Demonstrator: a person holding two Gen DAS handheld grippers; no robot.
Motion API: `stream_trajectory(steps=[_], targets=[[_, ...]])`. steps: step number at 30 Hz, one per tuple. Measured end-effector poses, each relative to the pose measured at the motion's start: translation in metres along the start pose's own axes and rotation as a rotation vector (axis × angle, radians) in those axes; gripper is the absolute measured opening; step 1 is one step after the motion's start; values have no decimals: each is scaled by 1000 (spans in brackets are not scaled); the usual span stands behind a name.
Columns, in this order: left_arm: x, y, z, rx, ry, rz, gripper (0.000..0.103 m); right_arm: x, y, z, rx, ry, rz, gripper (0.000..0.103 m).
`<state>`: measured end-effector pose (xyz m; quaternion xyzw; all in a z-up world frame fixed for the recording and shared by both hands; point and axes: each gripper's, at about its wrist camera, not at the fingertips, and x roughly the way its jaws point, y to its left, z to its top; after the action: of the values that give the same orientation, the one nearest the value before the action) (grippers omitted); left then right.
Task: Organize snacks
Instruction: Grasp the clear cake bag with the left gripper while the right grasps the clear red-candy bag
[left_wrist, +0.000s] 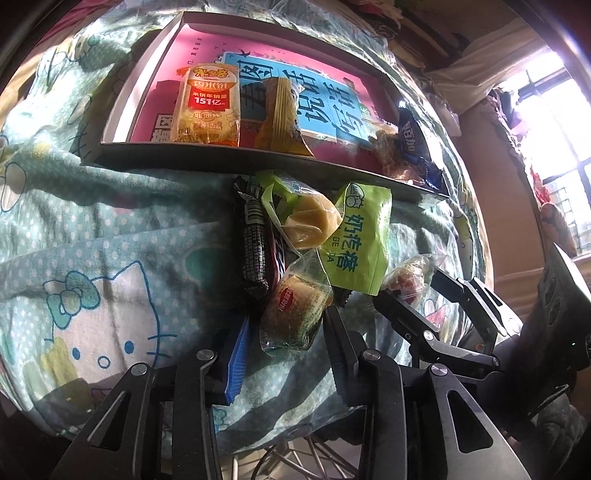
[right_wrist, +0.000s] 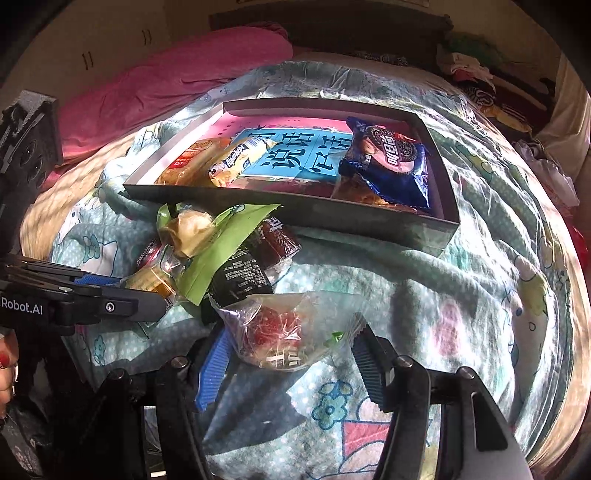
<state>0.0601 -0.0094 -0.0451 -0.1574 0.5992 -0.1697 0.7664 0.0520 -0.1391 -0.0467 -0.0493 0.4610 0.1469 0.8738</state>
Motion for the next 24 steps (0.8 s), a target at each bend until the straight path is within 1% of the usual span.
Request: stream_trajectory(steps=[6,8,12,16,20,24], targets=[[-17,14,-4,-31,-18,-11,38,-4,-4,0,16,-13,2,61],[-19,19,-5,-49,-10,-26,38,-4,-4,0,19,-13,10,61],[-19,27,-8,-74,-7,-26,38,-3,-3,0,15,-8,7,62],[-21,25,-9,-53,-14,-13,30,-2,-1,-1,8,-5,13,62],[-26,24,-10,-47,-22,-17,28,-3,1,0,-1,-8,23,61],[-34,29,-10,-59,-56,-27,28,-3,2,-1,-4,-9,24,61]])
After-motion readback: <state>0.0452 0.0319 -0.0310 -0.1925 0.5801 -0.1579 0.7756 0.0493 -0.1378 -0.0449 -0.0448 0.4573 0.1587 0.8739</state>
